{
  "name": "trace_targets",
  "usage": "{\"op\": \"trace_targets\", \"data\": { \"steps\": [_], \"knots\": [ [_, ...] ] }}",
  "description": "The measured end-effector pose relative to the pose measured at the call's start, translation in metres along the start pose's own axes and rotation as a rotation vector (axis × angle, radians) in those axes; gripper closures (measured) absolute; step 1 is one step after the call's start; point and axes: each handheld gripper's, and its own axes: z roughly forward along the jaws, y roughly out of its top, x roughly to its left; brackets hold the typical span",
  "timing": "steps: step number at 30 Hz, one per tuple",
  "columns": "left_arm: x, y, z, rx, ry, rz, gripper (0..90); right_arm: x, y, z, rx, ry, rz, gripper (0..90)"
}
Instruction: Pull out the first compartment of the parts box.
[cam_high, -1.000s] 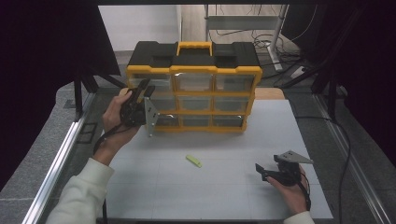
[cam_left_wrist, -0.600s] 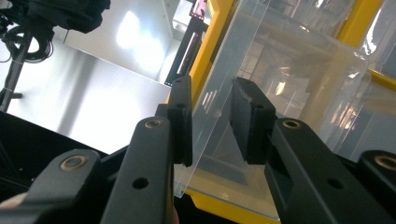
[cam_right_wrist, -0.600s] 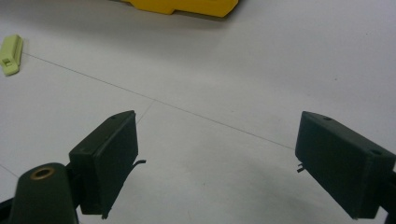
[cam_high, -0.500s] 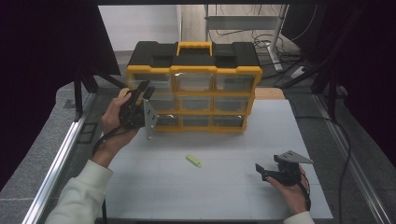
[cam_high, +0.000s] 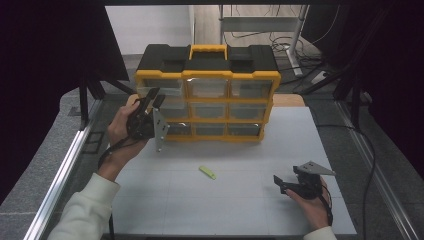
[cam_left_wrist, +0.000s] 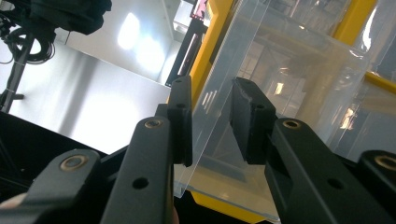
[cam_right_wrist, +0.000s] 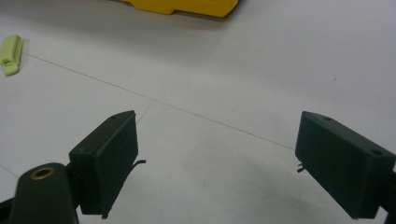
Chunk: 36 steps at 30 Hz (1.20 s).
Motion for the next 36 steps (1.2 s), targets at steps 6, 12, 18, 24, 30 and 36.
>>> {"op": "trace_targets", "data": {
  "steps": [6, 12, 18, 24, 30, 36],
  "knots": [
    [-0.0004, 0.0, -0.0016, -0.001, 0.001, 0.0, 69.8, 0.0, 0.0, 0.0001, 0.001, 0.0, 0.0, 13.3],
    [-0.0005, 0.0, -0.0034, -0.004, 0.002, -0.001, 69.8, 0.0, 0.0, -0.0001, 0.0, 0.005, -0.001, 13.3],
    [-0.0006, -0.0003, -0.0049, -0.007, 0.002, -0.002, 69.8, 0.0001, 0.0, 0.0001, 0.0, 0.004, -0.001, 13.3],
    [-0.0007, -0.0002, -0.0062, -0.007, 0.004, -0.001, 69.8, 0.0001, 0.0, -0.0001, 0.0, 0.003, -0.001, 13.3],
    [-0.0007, -0.0003, -0.0079, -0.009, 0.002, -0.002, 69.8, 0.0001, 0.0, -0.0001, 0.001, 0.0, -0.001, 13.3],
    [-0.0011, 0.0003, -0.0088, -0.011, 0.004, -0.002, 69.8, 0.0002, 0.0, 0.0001, 0.0, 0.003, -0.001, 13.3]
  ]
}}
